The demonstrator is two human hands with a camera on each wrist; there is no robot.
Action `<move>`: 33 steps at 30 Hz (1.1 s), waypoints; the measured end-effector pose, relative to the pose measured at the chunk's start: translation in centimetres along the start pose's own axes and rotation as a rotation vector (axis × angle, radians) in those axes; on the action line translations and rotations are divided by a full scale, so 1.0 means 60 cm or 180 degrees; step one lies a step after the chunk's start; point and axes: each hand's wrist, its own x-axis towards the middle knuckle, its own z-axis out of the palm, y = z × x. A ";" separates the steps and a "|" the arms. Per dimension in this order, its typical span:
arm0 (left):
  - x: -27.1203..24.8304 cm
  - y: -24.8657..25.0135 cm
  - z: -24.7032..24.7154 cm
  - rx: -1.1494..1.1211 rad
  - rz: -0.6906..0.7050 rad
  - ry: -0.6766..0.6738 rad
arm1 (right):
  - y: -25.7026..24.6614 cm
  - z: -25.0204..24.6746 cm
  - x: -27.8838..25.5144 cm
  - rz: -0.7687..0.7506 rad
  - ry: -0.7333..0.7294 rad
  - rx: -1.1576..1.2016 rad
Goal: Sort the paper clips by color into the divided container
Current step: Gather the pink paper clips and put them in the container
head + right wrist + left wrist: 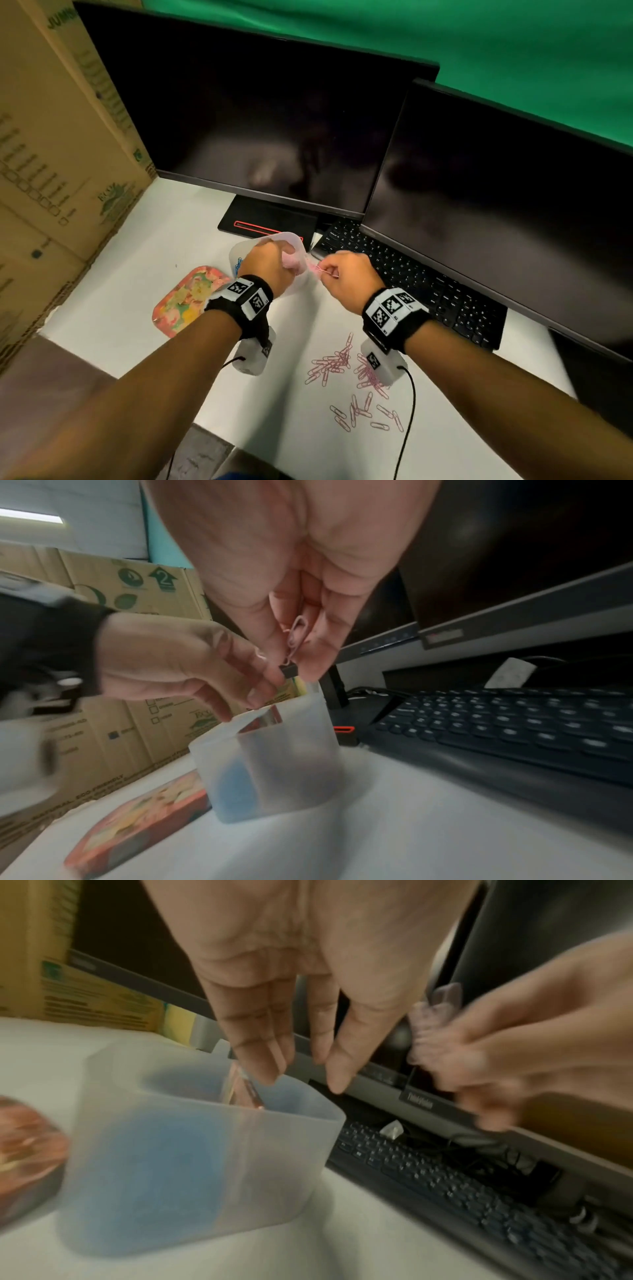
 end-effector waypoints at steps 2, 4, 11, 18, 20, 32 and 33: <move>-0.028 -0.008 -0.014 -0.0226 0.0028 0.0105 | -0.027 0.002 0.034 0.0019 -0.0085 -0.0072; -0.056 -0.022 -0.016 -0.0288 -0.0022 0.0030 | -0.046 0.015 0.067 0.0035 -0.0201 -0.0243; -0.110 -0.062 0.016 -0.0403 -0.0144 -0.0249 | -0.058 0.048 0.109 0.0410 -0.0427 -0.0412; -0.120 -0.028 0.069 -0.0183 0.0283 -0.0861 | 0.044 0.028 0.015 0.0415 -0.0069 -0.0055; -0.127 -0.014 0.095 0.0057 0.0460 -0.1214 | 0.086 0.036 -0.034 0.0517 -0.0218 -0.0341; -0.195 0.009 0.182 0.1002 0.2116 -0.1949 | 0.159 0.109 -0.238 0.0161 -0.1241 -0.0808; -0.198 0.007 0.184 0.1004 0.2248 -0.1995 | 0.157 0.109 -0.251 0.0035 -0.1198 -0.0732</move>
